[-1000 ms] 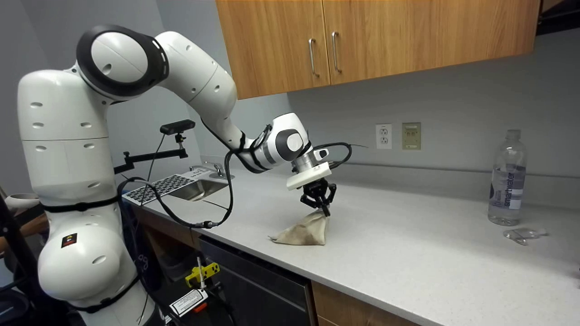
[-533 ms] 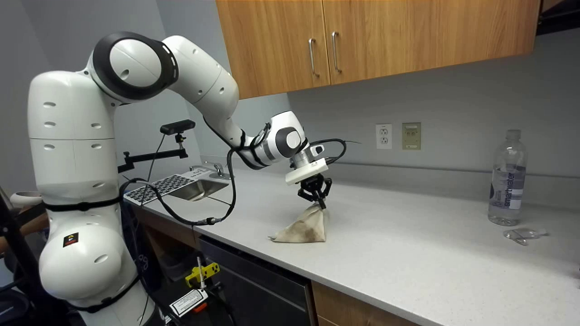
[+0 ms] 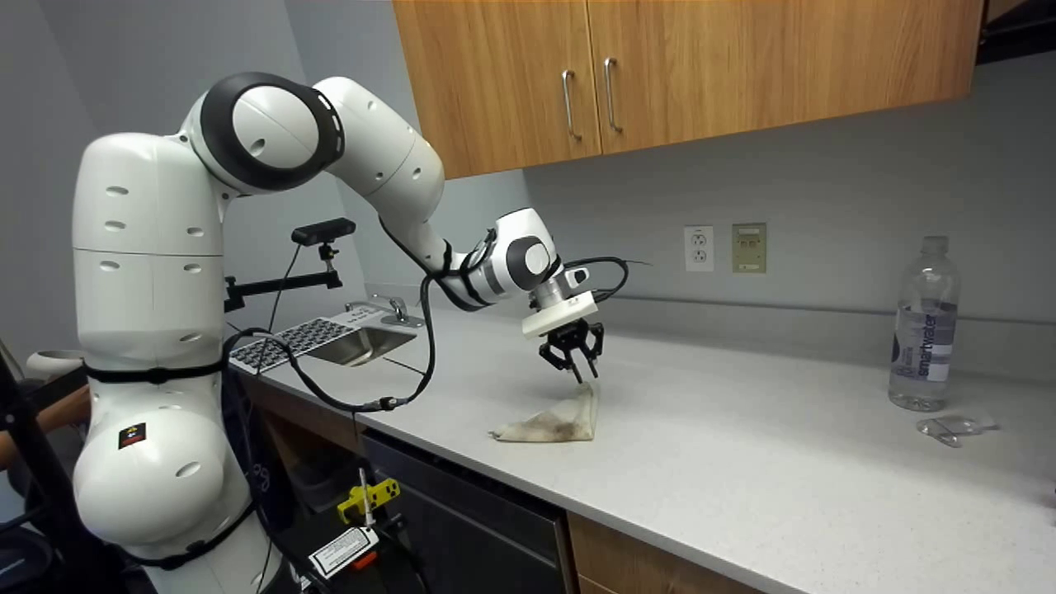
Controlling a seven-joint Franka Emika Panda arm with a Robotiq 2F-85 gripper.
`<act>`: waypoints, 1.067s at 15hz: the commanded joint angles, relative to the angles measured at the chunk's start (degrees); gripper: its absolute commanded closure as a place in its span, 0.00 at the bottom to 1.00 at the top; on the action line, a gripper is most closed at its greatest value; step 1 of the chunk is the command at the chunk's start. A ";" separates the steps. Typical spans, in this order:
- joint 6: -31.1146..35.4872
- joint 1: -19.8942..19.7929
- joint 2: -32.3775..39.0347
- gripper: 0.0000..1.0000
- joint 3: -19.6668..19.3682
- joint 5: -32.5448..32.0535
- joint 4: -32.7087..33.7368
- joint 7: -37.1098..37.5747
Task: Fold the cloth on the table
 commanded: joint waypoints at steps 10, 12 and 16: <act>-1.94 -0.60 -3.78 0.00 0.92 3.07 -3.17 -2.06; -1.24 -1.30 -6.40 0.00 1.46 5.80 -6.84 -3.39; 1.73 -2.36 -13.21 0.00 2.70 14.46 -15.89 -6.68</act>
